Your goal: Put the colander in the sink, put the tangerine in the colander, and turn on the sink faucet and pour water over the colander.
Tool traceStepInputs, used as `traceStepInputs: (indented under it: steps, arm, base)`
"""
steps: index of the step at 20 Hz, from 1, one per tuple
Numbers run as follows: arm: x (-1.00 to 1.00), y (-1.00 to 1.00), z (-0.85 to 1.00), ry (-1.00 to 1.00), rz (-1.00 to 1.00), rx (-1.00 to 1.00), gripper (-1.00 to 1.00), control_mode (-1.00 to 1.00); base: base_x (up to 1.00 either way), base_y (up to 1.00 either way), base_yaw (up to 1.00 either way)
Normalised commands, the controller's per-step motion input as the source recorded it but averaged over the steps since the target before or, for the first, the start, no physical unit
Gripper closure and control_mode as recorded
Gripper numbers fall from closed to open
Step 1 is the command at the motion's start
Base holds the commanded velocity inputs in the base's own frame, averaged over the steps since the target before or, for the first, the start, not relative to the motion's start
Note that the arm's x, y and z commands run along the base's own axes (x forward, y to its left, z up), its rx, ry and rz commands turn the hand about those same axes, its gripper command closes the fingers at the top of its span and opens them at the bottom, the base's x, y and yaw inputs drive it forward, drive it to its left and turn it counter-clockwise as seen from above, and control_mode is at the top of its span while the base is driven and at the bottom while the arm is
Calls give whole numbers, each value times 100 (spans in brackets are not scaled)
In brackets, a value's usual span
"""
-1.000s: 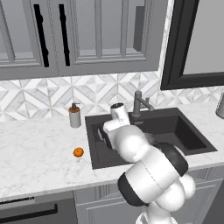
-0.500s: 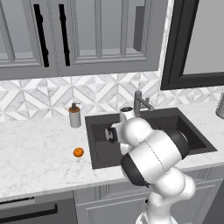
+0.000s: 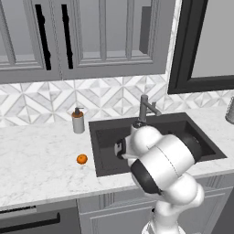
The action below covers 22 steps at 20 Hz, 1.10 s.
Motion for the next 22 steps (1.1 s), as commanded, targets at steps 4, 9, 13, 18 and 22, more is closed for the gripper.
traceStepInputs:
  steps: [4,9,13,18,22]
  arm:
    - [34,30,0,-12,-44,-2,100,-100]
    - [29,16,0,-11,-48,-8,100,-100]
    - [35,10,0,-13,-52,-14,100,-100]
    - [47,24,0,-16,-49,-14,100,-100]
    - [42,19,0,-14,-46,-11,100,-100]
  base:
    - [0,0,0]
    - [0,0,0]
    - [0,0,0]
    - [0,0,0]
    - [0,0,0]
